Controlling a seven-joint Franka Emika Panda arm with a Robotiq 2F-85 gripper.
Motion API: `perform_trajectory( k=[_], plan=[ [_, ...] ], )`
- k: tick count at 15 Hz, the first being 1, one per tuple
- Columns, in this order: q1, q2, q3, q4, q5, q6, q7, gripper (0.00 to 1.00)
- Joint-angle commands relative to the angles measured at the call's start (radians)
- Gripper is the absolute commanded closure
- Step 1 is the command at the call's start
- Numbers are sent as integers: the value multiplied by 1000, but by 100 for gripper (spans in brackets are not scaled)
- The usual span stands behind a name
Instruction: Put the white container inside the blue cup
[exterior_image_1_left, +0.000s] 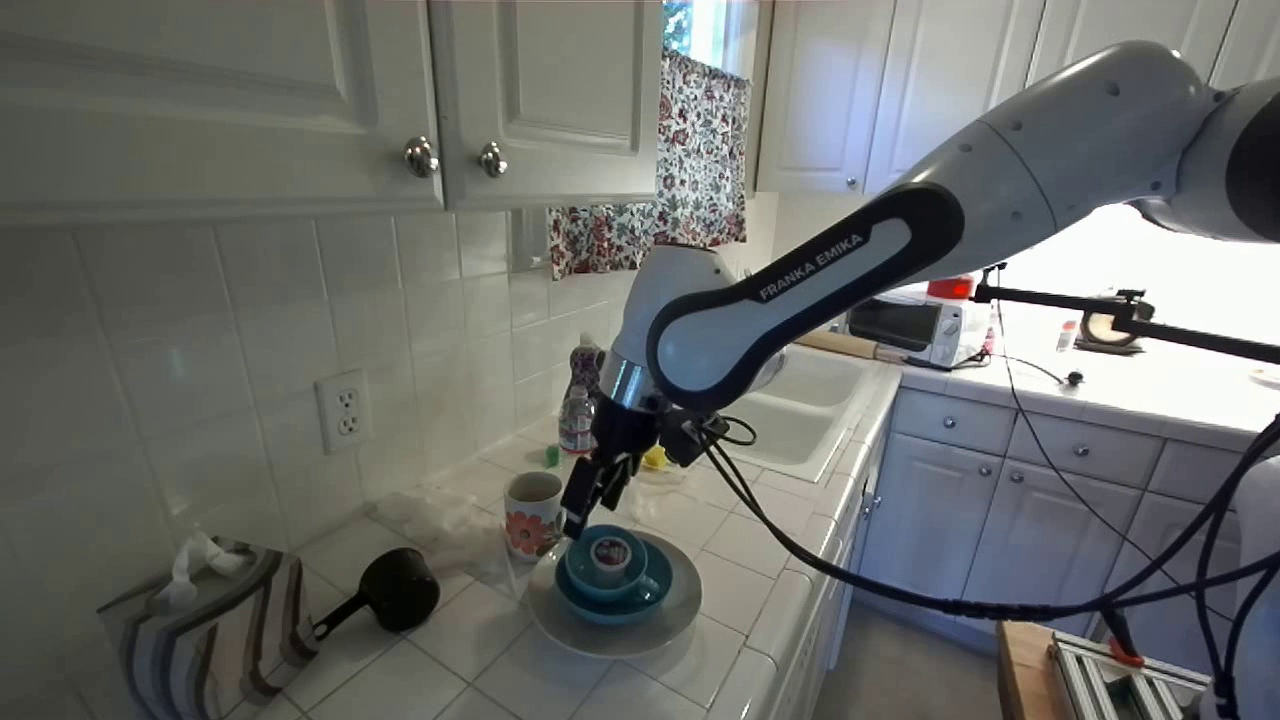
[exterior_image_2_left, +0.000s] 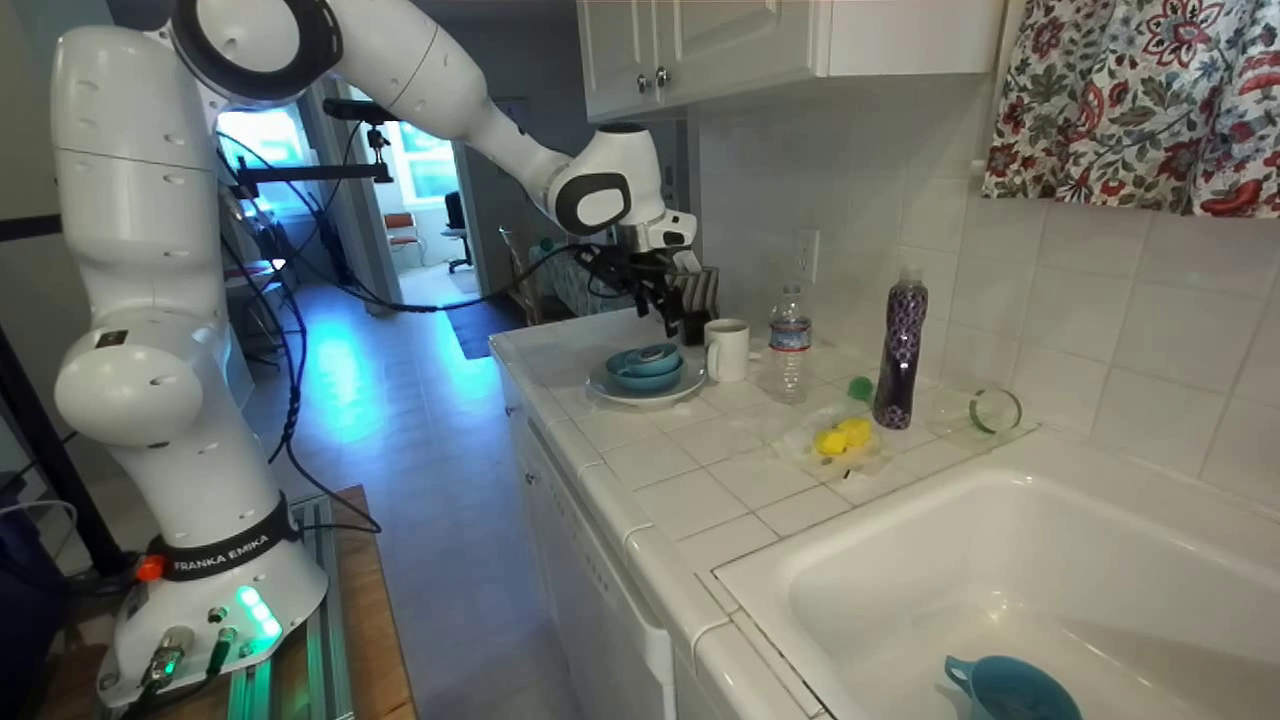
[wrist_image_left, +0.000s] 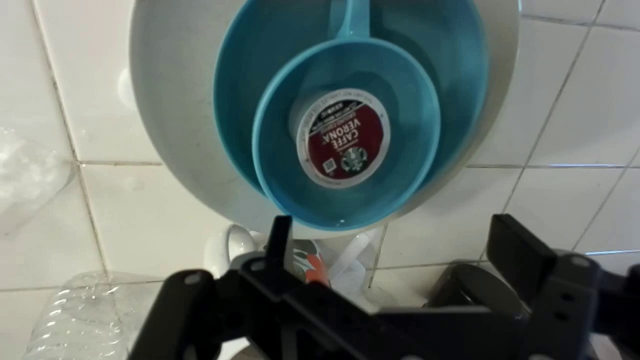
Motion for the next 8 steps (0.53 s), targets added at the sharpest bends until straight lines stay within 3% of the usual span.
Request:
perform_trajectory(
  k=[1, 8],
  plan=[
    [0, -6, 0, 2, -3, -4, 3, 0],
    [-11, -13, -32, 3, 7, 47, 89, 0]
  ],
)
